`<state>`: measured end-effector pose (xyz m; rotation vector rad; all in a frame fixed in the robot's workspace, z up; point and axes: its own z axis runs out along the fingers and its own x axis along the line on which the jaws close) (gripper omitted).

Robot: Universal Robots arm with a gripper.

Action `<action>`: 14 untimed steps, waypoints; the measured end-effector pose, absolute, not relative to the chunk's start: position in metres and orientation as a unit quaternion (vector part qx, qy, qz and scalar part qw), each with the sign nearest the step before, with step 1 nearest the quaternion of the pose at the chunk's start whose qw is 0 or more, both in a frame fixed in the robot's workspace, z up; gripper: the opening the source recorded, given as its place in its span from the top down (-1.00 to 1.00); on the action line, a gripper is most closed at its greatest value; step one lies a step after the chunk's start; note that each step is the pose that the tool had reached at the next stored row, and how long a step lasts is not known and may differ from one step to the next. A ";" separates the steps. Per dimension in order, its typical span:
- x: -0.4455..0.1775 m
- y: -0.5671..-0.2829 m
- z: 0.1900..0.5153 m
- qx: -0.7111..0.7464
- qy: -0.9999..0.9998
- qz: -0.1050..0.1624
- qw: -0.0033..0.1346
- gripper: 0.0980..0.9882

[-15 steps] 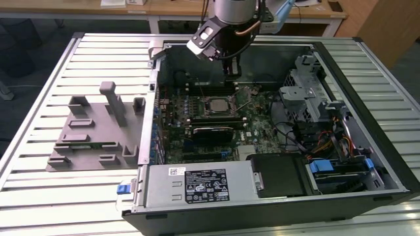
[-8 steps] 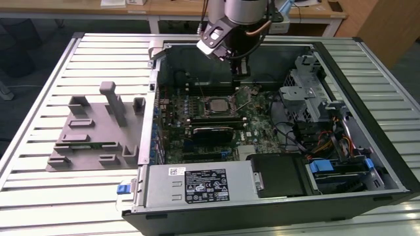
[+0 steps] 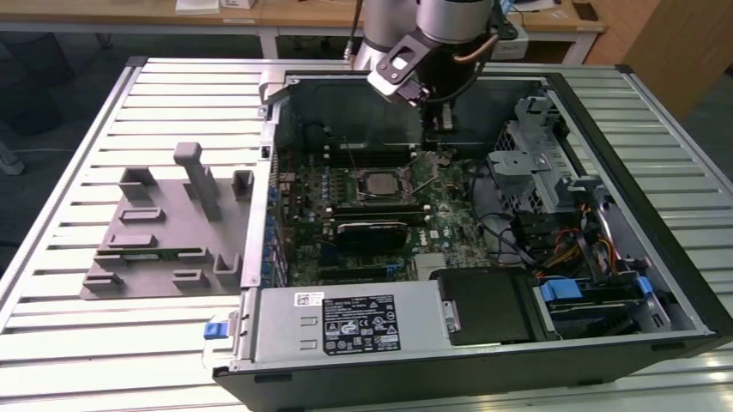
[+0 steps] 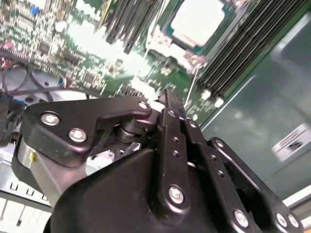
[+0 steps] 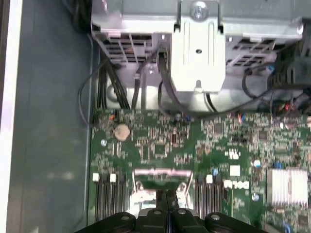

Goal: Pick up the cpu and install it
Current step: 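Close the cpu cover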

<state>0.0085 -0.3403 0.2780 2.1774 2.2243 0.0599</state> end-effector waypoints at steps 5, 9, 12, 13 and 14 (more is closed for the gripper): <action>0.027 -0.340 0.277 0.699 0.714 0.018 0.013 0.98; 0.034 -0.341 0.272 0.699 0.714 0.018 0.013 0.98; 0.038 -0.341 0.267 0.699 0.714 0.018 0.012 0.98; 0.039 -0.341 0.265 0.699 0.714 0.018 0.012 0.98; 0.040 -0.341 0.263 0.699 0.714 0.018 0.012 0.98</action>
